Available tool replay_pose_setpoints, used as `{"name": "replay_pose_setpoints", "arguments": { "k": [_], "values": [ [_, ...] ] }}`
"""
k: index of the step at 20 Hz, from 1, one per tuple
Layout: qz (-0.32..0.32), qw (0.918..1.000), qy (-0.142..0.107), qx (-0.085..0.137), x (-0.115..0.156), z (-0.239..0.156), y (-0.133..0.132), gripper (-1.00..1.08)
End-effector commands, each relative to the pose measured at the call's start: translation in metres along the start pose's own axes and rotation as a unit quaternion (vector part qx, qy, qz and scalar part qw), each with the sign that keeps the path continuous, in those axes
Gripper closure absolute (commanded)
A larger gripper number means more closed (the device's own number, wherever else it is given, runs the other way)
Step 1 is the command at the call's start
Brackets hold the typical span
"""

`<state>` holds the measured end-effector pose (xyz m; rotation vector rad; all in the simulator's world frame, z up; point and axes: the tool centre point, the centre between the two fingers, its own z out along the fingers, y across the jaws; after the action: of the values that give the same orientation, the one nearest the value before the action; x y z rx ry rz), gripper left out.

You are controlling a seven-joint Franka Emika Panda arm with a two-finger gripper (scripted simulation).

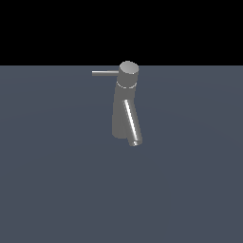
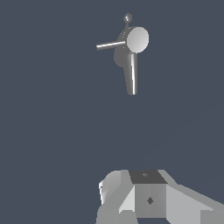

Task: Turn on the faucet by rotating a designated handle.

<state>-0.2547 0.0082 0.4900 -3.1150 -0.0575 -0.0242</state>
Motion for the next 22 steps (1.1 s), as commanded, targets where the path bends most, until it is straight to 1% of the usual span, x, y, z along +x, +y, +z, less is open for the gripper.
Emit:
{"name": "replay_pose_setpoints", "arguments": {
  "k": [1,7,14,18,22],
  "values": [
    [0.0,1.0,0.0,0.0,0.0,0.0,0.0,1.08],
    [0.012,0.9999,0.004,0.004,0.002,0.005,-0.003,1.08],
    [0.058,0.998,0.017,0.02,0.012,0.023,-0.012,1.08],
    [0.098,0.9942,0.029,0.033,0.022,0.038,-0.02,1.08],
    [0.146,0.9871,0.043,0.049,0.035,0.055,-0.029,1.08]
  ]
}}
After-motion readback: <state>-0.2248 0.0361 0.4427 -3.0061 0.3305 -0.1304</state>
